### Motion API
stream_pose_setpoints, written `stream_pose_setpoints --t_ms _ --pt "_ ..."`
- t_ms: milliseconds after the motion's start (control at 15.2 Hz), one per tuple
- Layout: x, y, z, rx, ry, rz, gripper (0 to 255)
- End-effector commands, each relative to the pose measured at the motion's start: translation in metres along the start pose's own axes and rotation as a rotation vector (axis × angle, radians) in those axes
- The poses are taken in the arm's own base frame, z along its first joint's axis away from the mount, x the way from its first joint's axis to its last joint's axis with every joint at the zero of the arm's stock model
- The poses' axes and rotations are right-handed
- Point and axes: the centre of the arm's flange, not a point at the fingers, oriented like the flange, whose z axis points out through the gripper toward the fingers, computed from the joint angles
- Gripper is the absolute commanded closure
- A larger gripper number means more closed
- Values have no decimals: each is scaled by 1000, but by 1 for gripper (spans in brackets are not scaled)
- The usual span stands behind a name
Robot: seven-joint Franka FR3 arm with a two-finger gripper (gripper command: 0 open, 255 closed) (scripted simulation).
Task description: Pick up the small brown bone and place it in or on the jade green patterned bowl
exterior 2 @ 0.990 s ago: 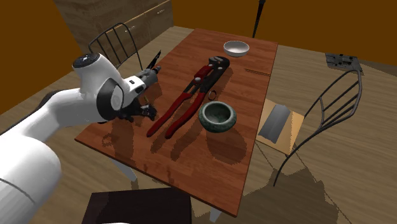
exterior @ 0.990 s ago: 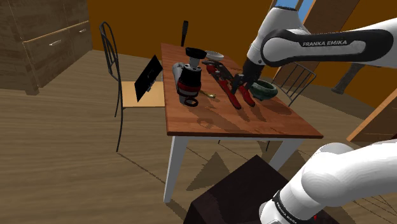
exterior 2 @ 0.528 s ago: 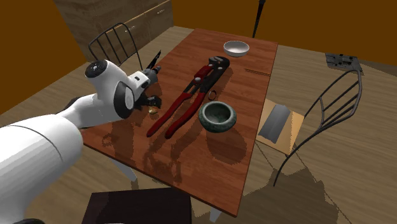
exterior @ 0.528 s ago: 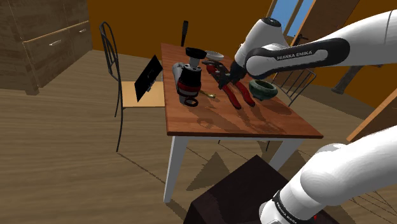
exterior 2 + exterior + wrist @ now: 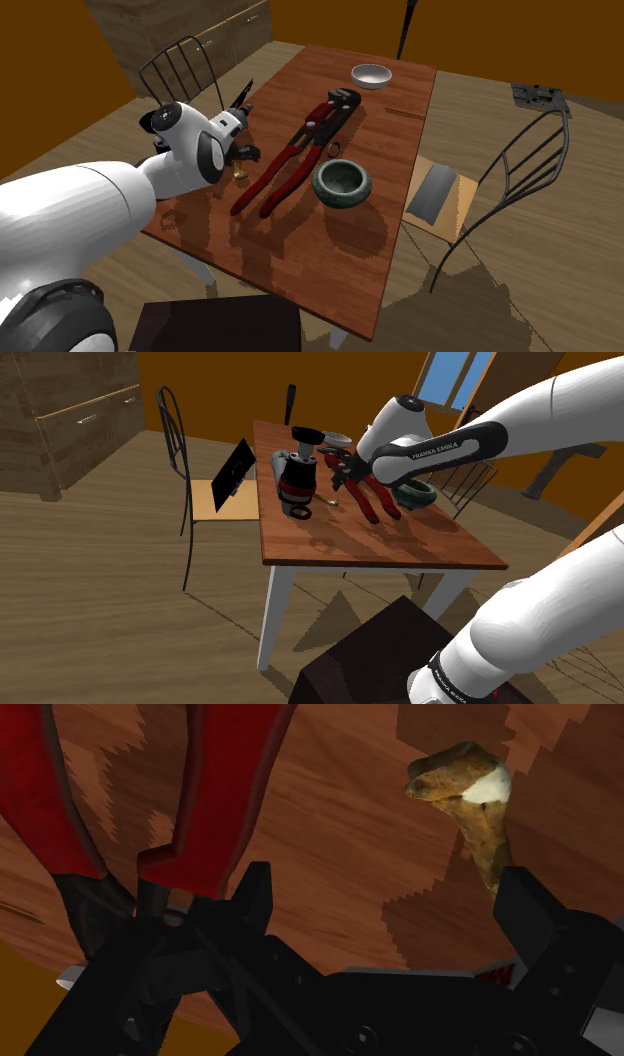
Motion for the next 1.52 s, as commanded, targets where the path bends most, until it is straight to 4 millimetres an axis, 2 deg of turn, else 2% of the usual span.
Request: stream_pose_setpoints --t_ms 0,66,594,660,1254,1320,1452 --pt "0 -1 10 0 1 0 0" --pt "1 -1 19 0 1 0 0" --pt "0 -1 19 0 1 0 0" --pt "0 -1 19 0 1 0 255" --pt "0 -1 19 0 1 0 255" --pt "0 -1 19 0 1 0 0" --pt "35 -18 22 31 -116 -152 0"
